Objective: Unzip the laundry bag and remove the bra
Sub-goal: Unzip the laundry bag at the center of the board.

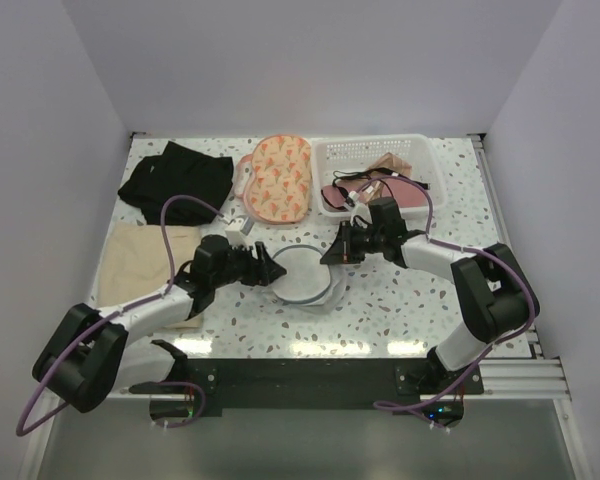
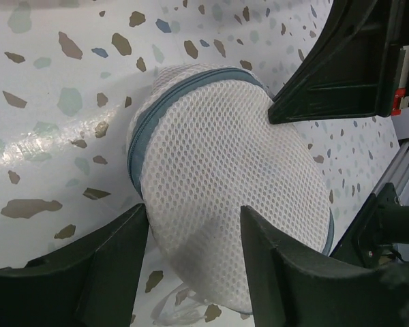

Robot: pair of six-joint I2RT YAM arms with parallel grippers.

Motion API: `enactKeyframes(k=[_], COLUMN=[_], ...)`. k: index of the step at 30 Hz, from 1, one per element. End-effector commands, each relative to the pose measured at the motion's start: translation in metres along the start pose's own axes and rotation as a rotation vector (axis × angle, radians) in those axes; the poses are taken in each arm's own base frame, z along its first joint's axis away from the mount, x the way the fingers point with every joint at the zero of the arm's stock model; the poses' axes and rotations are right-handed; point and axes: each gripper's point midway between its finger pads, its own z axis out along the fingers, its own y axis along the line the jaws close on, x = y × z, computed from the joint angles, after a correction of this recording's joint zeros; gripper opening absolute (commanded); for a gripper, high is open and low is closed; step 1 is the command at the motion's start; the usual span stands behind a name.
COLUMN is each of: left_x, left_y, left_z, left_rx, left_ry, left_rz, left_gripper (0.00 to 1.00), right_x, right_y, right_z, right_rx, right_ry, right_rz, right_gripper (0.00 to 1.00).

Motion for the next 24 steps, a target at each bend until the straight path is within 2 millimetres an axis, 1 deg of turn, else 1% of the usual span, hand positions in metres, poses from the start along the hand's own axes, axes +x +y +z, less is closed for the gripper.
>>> enactKeyframes(k=[1,4,9,14,15,17,18,20,24], left_x=[-0.008,-0.005,-0.002,-0.003,-0.003,-0.003,-0.003,-0.003,-0.006], left_y=[-0.023,-0.021,-0.023,-0.029,-0.030,-0.031,-0.032,-0.032,-0.032], left_z=[0.002,0.003,0.004,0.005,0.006,0.006,0.007,0.007,0.008], left_rx=[0.115,0.122,0.143,0.175,0.180,0.188,0.194,0.196,0.194], left_ry=[-0.033,-0.029,-0.023,-0.023,-0.020,-0.018,-0.018,-0.018,-0.022], left_rz=[0.006,0.008,0.015,0.016,0.016,0.017,0.014,0.014,0.006], left_gripper=[0.54,0.46,0.42,0.32,0.26,0.18,0.09,0.00,0.00], right_x=[-0.005,-0.007,-0.011,-0.015,-0.015,-0.017,-0.019,-0.023,-0.032], right_y=[-0.005,-0.005,-0.004,-0.003,-0.002,0.000,0.002,0.006,0.012], right_z=[-0.001,-0.002,-0.001,-0.002,-0.001,-0.003,-0.004,-0.006,-0.015], right_rx=[0.041,0.047,0.047,0.048,0.045,0.043,0.040,0.038,0.051], right_ry=[-0.022,-0.028,-0.034,-0.042,-0.042,-0.044,-0.048,-0.062,-0.100], right_rz=[-0.026,-0.031,-0.034,-0.039,-0.043,-0.050,-0.059,-0.070,-0.112], right_gripper=[0.00,0.00,0.00,0.00,0.00,0.00,0.00,0.00,0.00])
